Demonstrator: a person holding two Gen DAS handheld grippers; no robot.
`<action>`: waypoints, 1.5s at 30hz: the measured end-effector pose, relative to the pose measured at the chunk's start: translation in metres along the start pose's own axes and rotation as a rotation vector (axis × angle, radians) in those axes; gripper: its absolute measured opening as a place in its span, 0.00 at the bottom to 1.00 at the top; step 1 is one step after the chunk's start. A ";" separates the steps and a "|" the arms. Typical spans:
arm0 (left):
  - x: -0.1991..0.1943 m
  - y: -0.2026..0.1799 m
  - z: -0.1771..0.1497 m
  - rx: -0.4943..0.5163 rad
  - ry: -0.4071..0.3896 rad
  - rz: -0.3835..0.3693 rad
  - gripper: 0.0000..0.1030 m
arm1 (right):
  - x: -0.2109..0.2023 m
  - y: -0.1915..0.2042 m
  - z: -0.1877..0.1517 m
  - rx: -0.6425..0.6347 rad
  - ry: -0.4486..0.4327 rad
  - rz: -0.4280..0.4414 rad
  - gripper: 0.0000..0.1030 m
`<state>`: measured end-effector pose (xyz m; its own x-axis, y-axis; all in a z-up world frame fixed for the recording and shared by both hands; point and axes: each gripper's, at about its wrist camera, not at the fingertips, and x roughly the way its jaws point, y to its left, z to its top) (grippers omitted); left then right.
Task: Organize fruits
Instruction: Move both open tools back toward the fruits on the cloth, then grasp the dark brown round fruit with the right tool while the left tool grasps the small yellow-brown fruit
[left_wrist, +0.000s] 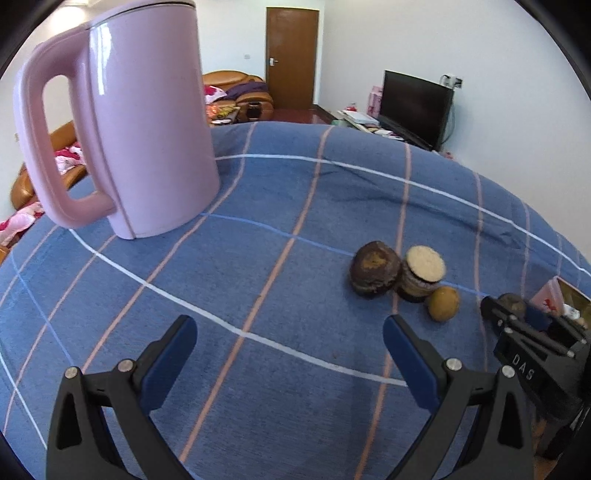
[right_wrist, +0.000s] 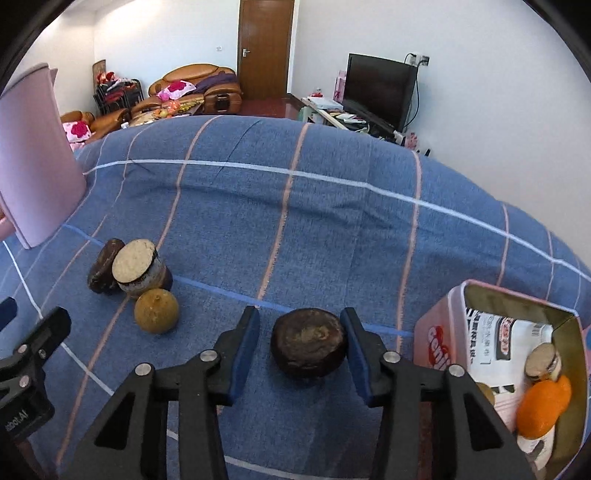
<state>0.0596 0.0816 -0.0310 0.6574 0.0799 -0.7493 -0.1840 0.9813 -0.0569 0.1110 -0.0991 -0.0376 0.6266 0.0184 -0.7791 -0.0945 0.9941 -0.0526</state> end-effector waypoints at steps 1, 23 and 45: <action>0.000 -0.001 0.000 0.003 0.002 -0.011 0.99 | -0.003 -0.001 -0.003 0.012 0.000 0.018 0.37; 0.033 -0.087 0.020 0.024 0.068 -0.152 0.73 | -0.081 -0.045 -0.039 0.256 -0.333 0.009 0.37; -0.006 -0.003 0.012 -0.025 -0.099 -0.131 0.26 | -0.080 -0.026 -0.037 0.199 -0.370 0.067 0.37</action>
<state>0.0648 0.0803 -0.0184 0.7457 -0.0302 -0.6656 -0.1095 0.9799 -0.1671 0.0344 -0.1309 0.0032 0.8632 0.0846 -0.4977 -0.0163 0.9900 0.1401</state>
